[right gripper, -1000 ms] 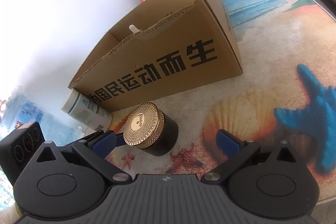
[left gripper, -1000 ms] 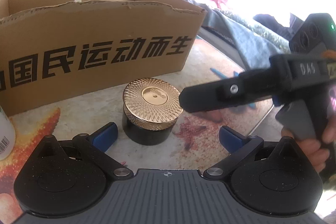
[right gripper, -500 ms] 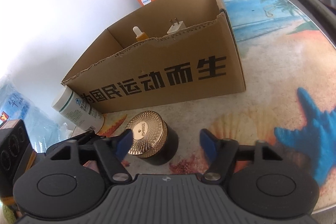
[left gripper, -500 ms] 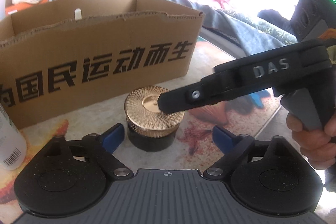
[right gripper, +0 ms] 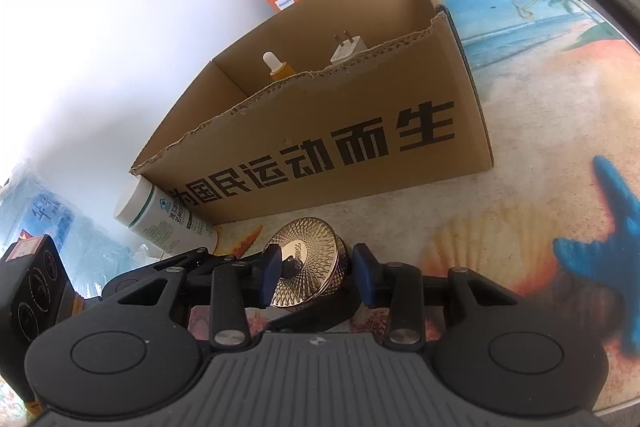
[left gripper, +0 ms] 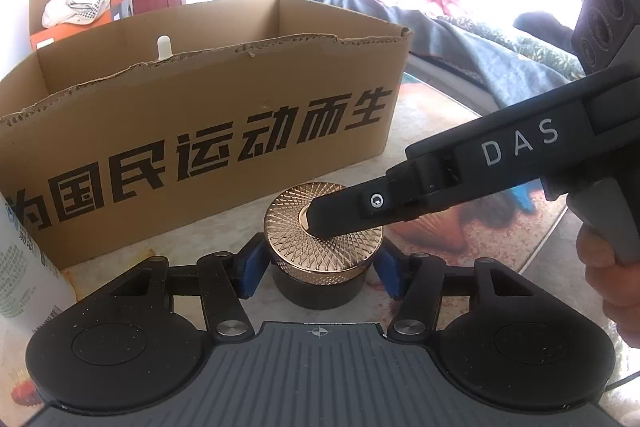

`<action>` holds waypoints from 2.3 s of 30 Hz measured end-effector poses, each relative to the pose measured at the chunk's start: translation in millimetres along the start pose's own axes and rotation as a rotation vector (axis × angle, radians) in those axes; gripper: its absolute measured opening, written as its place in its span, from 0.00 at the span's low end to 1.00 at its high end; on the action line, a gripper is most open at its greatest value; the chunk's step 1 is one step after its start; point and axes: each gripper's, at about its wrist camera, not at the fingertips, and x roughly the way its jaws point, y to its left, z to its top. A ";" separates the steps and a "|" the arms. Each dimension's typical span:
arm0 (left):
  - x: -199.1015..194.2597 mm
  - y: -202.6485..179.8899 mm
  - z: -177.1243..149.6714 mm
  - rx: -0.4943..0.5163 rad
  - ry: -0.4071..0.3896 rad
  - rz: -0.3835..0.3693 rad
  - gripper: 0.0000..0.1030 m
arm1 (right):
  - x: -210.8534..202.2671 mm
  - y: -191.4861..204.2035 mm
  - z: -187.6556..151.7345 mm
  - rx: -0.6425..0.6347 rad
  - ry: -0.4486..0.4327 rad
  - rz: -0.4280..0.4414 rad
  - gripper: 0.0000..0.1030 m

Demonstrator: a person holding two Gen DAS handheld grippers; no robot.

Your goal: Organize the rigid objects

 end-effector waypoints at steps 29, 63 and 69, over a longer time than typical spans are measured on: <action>11.9 -16.3 3.0 0.006 0.080 0.008 0.56 | -0.5 -10.5 -3.5 0.118 0.059 0.032 0.52; -55.5 -10.8 51.0 0.032 -0.125 0.059 0.55 | -56.6 56.4 34.8 -0.093 -0.097 0.038 0.51; -65.2 3.3 101.6 0.023 -0.211 0.065 0.55 | -69.4 85.1 82.5 -0.217 -0.168 0.030 0.51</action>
